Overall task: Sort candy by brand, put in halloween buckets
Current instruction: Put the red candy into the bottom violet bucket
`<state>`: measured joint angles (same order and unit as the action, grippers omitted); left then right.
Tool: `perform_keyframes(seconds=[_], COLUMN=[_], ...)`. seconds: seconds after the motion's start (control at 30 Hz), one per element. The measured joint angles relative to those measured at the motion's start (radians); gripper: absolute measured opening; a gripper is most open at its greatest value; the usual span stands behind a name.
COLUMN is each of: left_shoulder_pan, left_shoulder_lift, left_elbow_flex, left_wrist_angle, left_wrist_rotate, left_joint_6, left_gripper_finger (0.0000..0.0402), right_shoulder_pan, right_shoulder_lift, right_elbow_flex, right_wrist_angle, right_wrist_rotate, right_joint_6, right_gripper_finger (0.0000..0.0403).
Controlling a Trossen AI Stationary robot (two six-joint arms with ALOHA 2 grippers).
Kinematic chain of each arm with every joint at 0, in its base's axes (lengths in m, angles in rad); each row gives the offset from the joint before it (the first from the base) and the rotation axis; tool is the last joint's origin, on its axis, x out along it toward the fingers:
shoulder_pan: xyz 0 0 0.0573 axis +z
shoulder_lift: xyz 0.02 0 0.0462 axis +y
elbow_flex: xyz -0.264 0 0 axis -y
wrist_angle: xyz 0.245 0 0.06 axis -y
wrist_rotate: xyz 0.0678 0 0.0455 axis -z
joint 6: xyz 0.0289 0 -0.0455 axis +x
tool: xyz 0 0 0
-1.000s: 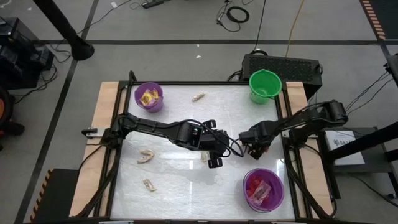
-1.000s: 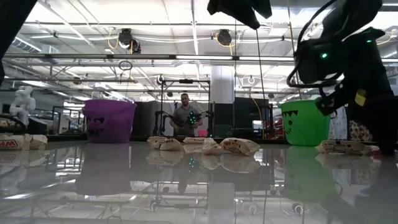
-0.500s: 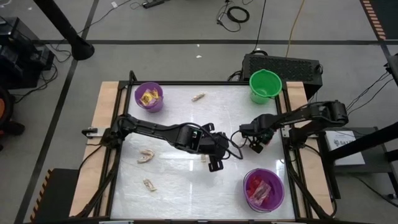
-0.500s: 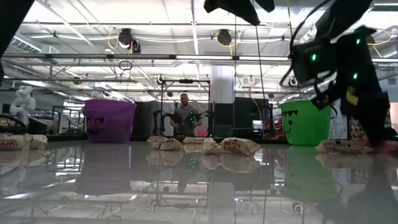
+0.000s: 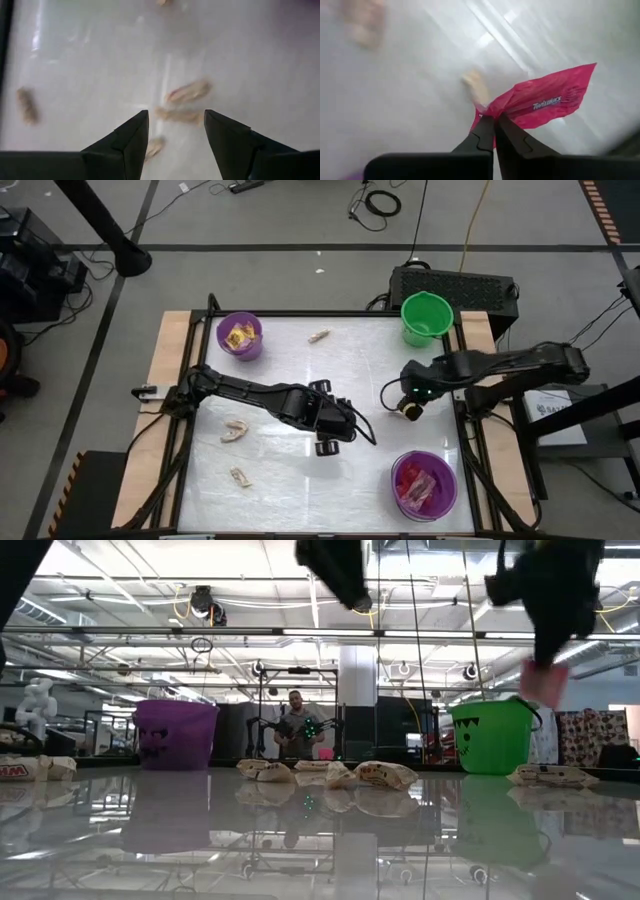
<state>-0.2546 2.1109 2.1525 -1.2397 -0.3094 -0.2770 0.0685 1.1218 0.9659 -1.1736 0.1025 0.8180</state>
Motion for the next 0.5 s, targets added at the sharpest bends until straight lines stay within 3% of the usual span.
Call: perform_keyframes(seconds=[0.1, 0.23, 0.33, 0.5], left_shoulder_pan=[0.000, 0.000, 0.003, 0.005], left_shoulder_lift=[0.000, 0.000, 0.000, 0.000], left_elbow_flex=[0.000, 0.000, 0.000, -0.011], left_wrist_angle=[-0.101, -0.216, -0.245, -0.265], left_wrist_rotate=[-0.047, -0.117, -0.136, -0.144], left_joint_6=[0.026, 0.057, 0.108, 0.191], left_gripper_finger=[0.0200, 0.0200, 0.0200, 0.0200], right_shoulder_pan=[0.077, 0.215, 0.350, 0.563], right_shoulder_lift=[-0.049, -0.094, -0.093, -0.053], right_elbow_flex=[0.046, 0.057, 0.057, 0.057], right_wrist_angle=[0.060, 0.251, 0.418, 0.696], right_wrist_rotate=[-0.005, -0.096, -0.159, -0.165], right_joint_6=[0.053, 0.106, 0.131, 0.199], right_gripper_finger=[0.0000, 0.0000, 0.0000, 0.0000])
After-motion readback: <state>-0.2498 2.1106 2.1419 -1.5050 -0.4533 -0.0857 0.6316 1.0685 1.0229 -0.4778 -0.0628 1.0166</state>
